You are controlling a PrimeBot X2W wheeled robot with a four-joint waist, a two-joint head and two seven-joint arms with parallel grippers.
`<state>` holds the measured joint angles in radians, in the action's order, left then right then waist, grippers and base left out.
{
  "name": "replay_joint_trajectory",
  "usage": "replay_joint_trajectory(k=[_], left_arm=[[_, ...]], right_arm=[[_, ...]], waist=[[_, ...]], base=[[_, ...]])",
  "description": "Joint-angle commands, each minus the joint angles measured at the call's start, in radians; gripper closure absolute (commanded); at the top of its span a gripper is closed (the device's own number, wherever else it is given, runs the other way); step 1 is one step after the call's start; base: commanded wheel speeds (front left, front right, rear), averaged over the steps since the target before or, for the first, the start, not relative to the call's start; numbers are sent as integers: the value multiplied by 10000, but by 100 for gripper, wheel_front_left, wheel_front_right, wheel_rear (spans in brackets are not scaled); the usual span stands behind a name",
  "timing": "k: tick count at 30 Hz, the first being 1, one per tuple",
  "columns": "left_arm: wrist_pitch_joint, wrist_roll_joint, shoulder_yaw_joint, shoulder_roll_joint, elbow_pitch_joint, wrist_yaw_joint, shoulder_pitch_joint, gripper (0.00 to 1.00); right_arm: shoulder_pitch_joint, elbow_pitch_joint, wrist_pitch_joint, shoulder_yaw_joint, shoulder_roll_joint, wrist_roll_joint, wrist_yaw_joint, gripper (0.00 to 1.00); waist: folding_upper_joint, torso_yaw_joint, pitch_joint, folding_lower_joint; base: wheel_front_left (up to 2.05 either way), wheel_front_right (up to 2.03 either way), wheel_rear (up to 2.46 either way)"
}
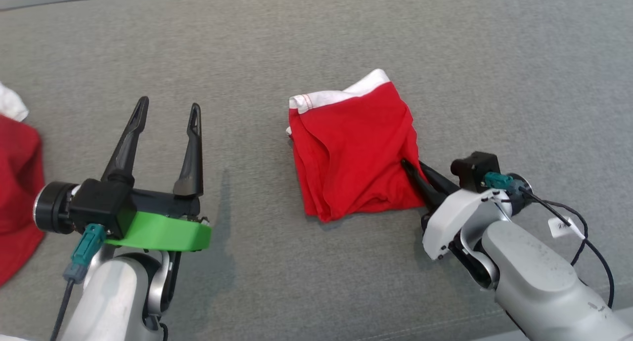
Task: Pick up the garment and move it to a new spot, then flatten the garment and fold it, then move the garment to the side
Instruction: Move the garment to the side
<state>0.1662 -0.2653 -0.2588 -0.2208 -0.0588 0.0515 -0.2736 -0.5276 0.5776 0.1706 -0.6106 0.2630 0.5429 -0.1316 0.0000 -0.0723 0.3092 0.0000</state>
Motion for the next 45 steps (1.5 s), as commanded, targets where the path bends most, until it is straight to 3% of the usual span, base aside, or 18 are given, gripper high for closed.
replay_joint_trajectory(k=[1,10,13,19,26,27,28,29,37,45], left_arm=[[-206,124,16,-222,-222,-10,-282,0],[-975,421,-176,-600,-1011,-105,-822,0],[-1247,540,-326,-674,-1277,-154,-1072,0],[-1526,652,-530,-748,-1539,-259,-1467,0],[-1663,738,-603,-825,-1720,-261,-1751,0],[-1663,741,-598,-833,-1721,-241,-1766,0],[-1663,744,-603,-838,-1729,-223,-1769,0],[-1657,745,-608,-843,-1728,-209,-1766,0],[-1464,606,-613,-758,-1485,-91,-1576,0],[-1038,342,-466,-672,-1018,34,-1159,0]], right_arm=[[-515,71,191,-365,108,88,17,100],[-2165,720,784,-1143,1293,254,18,100],[-2736,1225,937,-818,2246,465,18,100],[-3416,1720,965,61,3516,524,18,100],[-3626,2427,969,1044,4020,661,18,100],[-3635,2506,969,1168,3952,674,18,86],[-3622,2690,970,1286,3896,668,18,25],[-3620,2797,970,1395,3854,609,18,0],[-3137,2679,971,2926,3378,121,18,0],[-1654,398,963,5432,2078,-1207,17,0]], waist=[[0,-1820,895,0],[0,-2861,1799,0],[0,-2994,2160,0],[0,-2851,2755,0],[0,-2544,3262,0],[0,-2521,3292,0],[0,-2503,3318,0],[0,-2487,3334,0],[0,-2503,3022,0],[0,-2365,2101,0]], base=[[0,0,0],[0,0,0],[0,0,0],[0,0,0],[0,0,0],[0,0,0],[0,0,0],[0,0,0],[0,0,0],[0,0,0]])
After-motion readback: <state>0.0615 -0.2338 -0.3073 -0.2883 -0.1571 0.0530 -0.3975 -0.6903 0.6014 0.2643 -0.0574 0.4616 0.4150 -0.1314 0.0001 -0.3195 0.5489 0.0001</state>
